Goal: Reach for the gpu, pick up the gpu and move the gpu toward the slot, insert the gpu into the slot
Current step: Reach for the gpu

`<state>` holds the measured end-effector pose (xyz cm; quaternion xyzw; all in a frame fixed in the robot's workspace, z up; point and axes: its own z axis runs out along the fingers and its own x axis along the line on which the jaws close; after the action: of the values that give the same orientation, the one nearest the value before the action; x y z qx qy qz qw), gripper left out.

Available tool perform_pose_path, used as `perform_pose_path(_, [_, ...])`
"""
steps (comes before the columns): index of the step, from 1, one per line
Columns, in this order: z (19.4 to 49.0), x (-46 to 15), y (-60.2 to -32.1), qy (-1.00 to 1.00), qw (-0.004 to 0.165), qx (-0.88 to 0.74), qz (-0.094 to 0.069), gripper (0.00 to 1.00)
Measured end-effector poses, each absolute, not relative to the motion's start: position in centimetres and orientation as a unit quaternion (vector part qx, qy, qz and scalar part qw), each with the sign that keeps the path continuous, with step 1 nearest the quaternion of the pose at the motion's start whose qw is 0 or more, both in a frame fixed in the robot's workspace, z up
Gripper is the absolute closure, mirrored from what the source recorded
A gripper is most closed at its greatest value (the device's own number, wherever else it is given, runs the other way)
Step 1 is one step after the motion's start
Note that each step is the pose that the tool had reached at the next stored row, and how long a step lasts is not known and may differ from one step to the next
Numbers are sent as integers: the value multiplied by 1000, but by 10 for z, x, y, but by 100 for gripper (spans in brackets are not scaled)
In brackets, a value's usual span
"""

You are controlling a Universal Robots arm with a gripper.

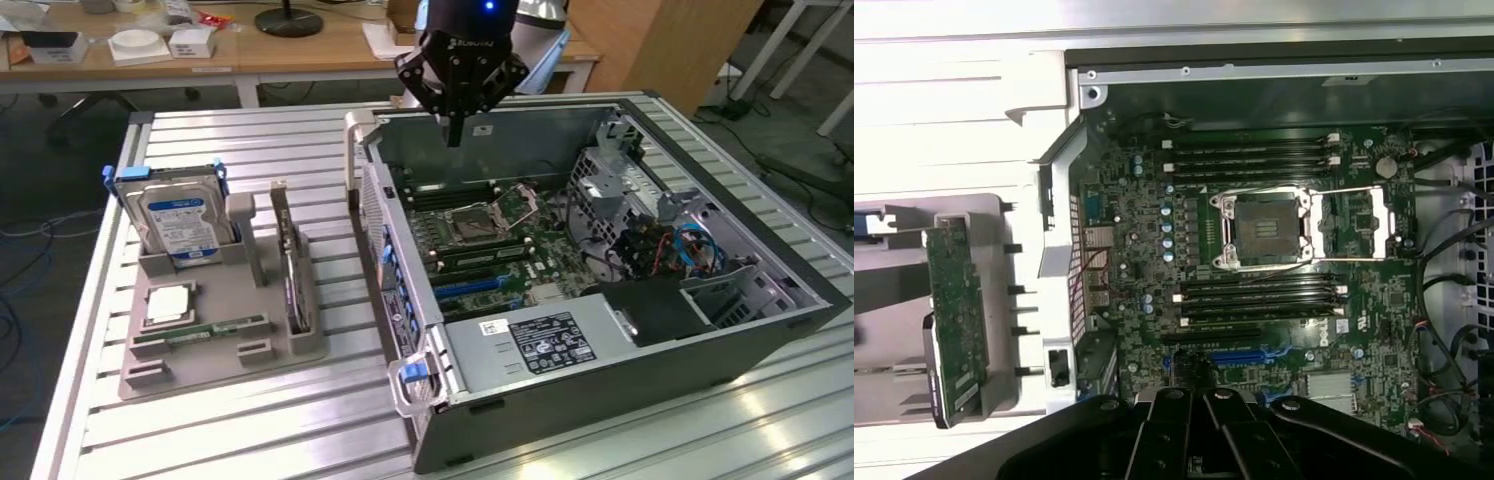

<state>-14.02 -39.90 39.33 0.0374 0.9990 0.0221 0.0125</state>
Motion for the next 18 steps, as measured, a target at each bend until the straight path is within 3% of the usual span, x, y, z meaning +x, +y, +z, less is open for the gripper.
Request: perform_pose_path(18, [393, -160, -399, 999, 12, 37, 22, 90])
